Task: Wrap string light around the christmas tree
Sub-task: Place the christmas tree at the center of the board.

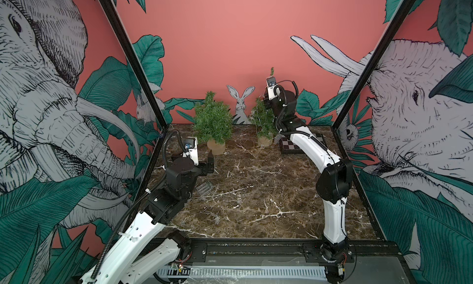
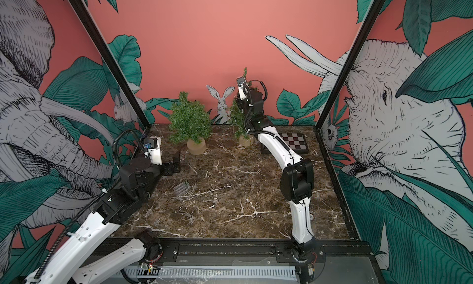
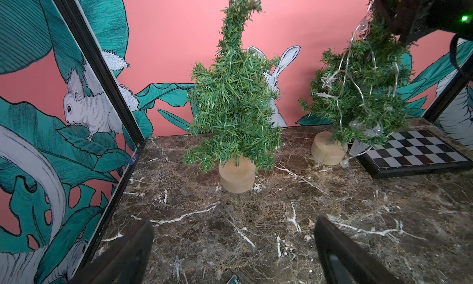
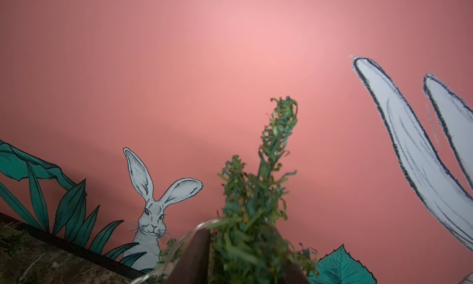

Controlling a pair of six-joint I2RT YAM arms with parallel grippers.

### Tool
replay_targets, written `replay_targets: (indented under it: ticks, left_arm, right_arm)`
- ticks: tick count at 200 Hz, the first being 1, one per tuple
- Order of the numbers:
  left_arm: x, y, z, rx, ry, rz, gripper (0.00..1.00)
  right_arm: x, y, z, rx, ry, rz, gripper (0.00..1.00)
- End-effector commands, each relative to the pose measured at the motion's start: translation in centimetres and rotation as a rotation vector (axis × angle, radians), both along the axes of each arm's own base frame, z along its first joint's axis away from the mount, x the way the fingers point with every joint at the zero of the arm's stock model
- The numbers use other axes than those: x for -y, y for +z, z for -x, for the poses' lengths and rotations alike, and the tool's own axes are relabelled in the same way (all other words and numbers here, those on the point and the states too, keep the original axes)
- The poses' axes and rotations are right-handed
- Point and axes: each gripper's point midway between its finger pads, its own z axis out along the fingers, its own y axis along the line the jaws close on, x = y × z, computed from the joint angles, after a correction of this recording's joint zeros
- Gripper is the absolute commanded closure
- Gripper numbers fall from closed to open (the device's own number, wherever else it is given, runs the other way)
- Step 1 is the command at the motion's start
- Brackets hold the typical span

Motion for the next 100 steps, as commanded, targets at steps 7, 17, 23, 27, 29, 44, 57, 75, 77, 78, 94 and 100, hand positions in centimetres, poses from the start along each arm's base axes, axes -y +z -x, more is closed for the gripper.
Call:
replay_targets:
  ticks: [7, 17, 23, 27, 29, 44, 57, 75, 77, 78, 94, 100]
  left_arm:
    - [-0.3, 0.6, 0.8, -0.002, -0.008, 0.034, 0.0]
    - [-0.5, 0.8, 1.0, 0.001, -0.004, 0.037, 0.01]
    - [-0.5, 0.8, 1.1, 0.0, -0.004, 0.041, 0.0]
    - [-0.6, 0.8, 1.1, 0.001, -0.003, 0.045, 0.0]
    - [-0.6, 0.8, 1.1, 0.001, -0.003, 0.047, 0.0]
    - [-0.7, 0.5, 1.3, -0.015, 0.0, 0.05, 0.0]
    - [-0.9, 0.3, 1.6, -0.033, 0.005, 0.052, 0.0]
    - [-1.2, 0.1, 2.0, -0.053, 0.011, 0.066, 0.0]
    - [-1.2, 0.1, 2.1, -0.058, 0.009, 0.069, 0.0]
    - [-1.2, 0.0, 2.2, -0.06, 0.007, 0.07, 0.01]
    - [-0.7, -0.9, 2.8, -0.11, -0.034, 0.076, 0.01]
    - [-0.6, -1.3, 3.1, -0.133, -0.043, 0.082, 0.01]
  right_arm:
    - [1.1, 5.4, 1.8, 0.121, -0.008, -0.061, 0.53]
    - [1.2, 5.6, 2.1, 0.121, -0.003, -0.06, 0.49]
    - [1.3, 5.8, 2.3, 0.122, -0.003, -0.061, 0.48]
    - [1.3, 5.9, 2.4, 0.121, -0.001, -0.064, 0.48]
    - [1.4, 5.8, 2.5, 0.119, -0.003, -0.065, 0.47]
    - [1.7, 6.3, 3.1, 0.122, -0.004, -0.077, 0.45]
    - [2.1, 6.6, 3.7, 0.122, -0.003, -0.086, 0.43]
    - [2.4, 7.4, 5.3, 0.116, 0.038, -0.131, 0.36]
    - [2.4, 7.7, 5.6, 0.117, 0.048, -0.139, 0.36]
    - [2.4, 7.7, 5.8, 0.117, 0.051, -0.141, 0.36]
    - [2.5, 8.6, 7.8, 0.113, 0.11, -0.176, 0.3]
    - [2.7, 8.9, 8.4, 0.109, 0.12, -0.179, 0.27]
